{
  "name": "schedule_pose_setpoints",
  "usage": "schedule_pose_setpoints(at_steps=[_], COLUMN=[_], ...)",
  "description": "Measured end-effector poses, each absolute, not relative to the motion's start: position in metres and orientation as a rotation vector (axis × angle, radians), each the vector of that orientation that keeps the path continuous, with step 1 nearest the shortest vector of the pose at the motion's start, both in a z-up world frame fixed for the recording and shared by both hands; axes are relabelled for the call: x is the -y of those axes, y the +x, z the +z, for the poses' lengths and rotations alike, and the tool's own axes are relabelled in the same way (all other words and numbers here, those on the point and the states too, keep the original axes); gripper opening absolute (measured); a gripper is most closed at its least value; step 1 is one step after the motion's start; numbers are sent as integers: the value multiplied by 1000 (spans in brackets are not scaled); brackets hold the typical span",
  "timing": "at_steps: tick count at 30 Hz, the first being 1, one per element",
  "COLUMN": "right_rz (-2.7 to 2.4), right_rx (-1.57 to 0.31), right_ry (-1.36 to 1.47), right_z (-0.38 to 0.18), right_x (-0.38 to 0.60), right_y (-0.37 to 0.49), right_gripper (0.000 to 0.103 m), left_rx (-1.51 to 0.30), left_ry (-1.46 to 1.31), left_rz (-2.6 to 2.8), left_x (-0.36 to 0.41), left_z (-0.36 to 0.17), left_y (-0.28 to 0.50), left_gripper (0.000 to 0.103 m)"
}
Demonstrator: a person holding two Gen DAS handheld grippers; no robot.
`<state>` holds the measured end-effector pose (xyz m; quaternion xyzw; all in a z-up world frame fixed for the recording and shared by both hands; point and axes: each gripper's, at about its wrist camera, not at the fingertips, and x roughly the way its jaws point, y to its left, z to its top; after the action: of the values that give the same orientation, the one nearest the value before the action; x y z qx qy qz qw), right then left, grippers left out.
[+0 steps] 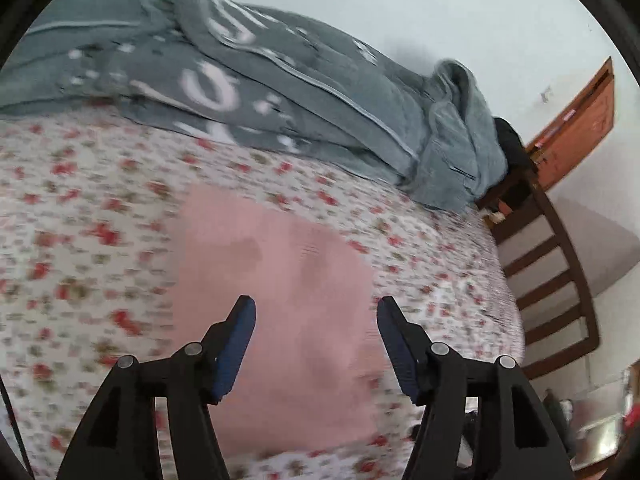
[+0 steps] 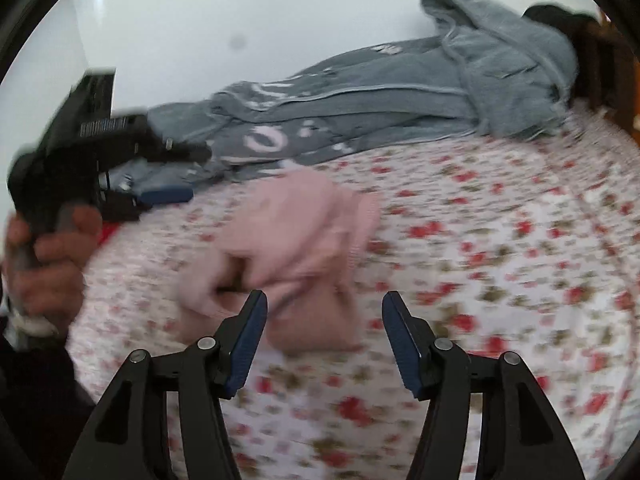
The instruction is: Fold small clothes
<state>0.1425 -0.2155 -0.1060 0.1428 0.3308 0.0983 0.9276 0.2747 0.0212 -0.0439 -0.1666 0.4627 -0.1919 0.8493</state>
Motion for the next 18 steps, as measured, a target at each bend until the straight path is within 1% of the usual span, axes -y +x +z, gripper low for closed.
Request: schedule_pose_setpoints(at_steps=[4, 6, 8, 9, 10, 11, 12, 13, 14, 16, 18], right_rz=[304, 319, 300, 289, 288, 287, 280, 269, 266, 250, 215], right_rx=[-702, -705, -704, -700, -700, -715, -751, -793, -788, -687, -624], right_ry=[428, 452, 443, 422, 403, 352, 276, 229, 233, 251, 210], right_z=[-106, -108, -109, -112, -115, -119, -124, -129, -130, -111, -97], right_x=[193, 180, 167, 156, 150, 140, 129, 123, 125, 145, 159], right_y=[159, 167, 175, 182, 186, 193, 202, 209, 208, 191, 171], right_gripper=[62, 64, 65, 62, 55, 23, 7, 6, 6, 5, 5], left_rx=[-941, -944, -953, -961, -971, -984, -992, -998, -1006, -1018, -1022], left_ry=[-311, -302, -303, -305, -307, -316, -329, -344, -360, -383, -406], left_rz=[-282, -237, -201, -189, -180, -174, -174, -174, -175, -187, -201], left_x=[-77, -99, -122, -131, -139, -146, -152, -157, -162, -167, -168], left_z=[-52, -60, -71, -78, -85, -92, -99, -105, -111, -120, -126], left_y=[259, 255, 247, 242, 238, 234, 231, 227, 224, 220, 218], left_gripper=[62, 62, 62, 62, 62, 62, 62, 62, 62, 62, 62])
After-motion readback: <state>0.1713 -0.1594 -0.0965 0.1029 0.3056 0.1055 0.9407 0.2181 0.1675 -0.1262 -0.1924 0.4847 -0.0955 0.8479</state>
